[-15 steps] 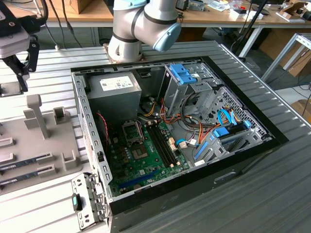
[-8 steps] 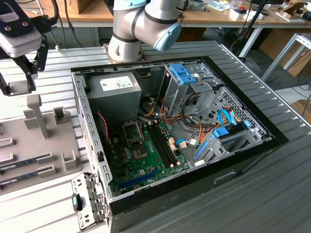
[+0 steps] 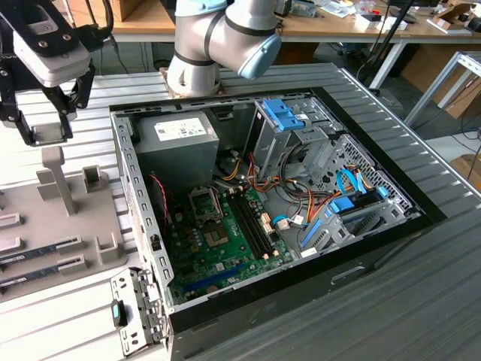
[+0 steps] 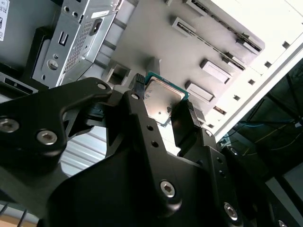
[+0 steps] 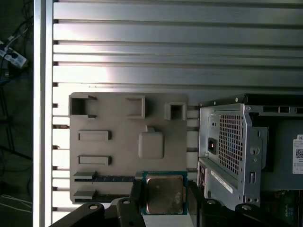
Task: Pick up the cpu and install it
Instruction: 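Pick up the cpu and move it towards the insertion slot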
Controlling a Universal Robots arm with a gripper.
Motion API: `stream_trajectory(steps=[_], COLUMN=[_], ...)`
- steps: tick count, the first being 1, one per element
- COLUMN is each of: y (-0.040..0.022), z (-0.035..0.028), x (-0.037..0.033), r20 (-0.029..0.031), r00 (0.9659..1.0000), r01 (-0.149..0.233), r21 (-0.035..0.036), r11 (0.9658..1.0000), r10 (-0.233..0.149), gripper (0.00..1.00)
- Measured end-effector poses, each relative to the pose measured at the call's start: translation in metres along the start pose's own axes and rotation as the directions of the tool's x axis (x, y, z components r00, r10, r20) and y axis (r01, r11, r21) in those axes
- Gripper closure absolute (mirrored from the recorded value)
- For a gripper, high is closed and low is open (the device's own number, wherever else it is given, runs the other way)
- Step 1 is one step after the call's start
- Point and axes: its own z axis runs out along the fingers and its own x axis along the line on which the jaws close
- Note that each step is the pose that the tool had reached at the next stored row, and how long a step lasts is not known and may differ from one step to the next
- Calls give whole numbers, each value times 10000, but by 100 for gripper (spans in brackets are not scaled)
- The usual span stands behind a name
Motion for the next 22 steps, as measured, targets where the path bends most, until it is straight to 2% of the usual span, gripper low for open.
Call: stream_trajectory(steps=[11, 22], y=[-2, -6], z=[8, 18], x=[-228, -513], r20=[0, 0], r00=[10000, 10000], r01=[-1, 0], r21=[1, 0], r11=[10000, 10000], r10=[1, 0], gripper=[53, 53])
